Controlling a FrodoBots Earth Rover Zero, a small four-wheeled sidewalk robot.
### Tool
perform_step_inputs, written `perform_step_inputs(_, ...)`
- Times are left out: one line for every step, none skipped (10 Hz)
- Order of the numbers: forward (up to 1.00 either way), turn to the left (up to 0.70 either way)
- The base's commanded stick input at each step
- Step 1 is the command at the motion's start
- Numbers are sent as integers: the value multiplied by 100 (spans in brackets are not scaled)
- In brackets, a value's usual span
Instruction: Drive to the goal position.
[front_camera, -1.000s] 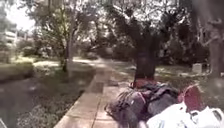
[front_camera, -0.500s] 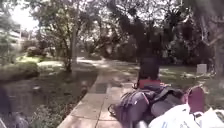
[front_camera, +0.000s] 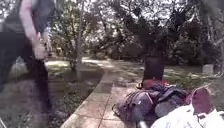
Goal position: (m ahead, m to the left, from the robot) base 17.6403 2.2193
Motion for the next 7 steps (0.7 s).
perform_step_inputs(0, 0)
perform_step_inputs(0, 0)
perform_step_inputs(0, 0)
perform_step_inputs(0, 0)
perform_step_inputs(0, 0)
perform_step_inputs(0, 0)
perform_step_inputs(0, 0)
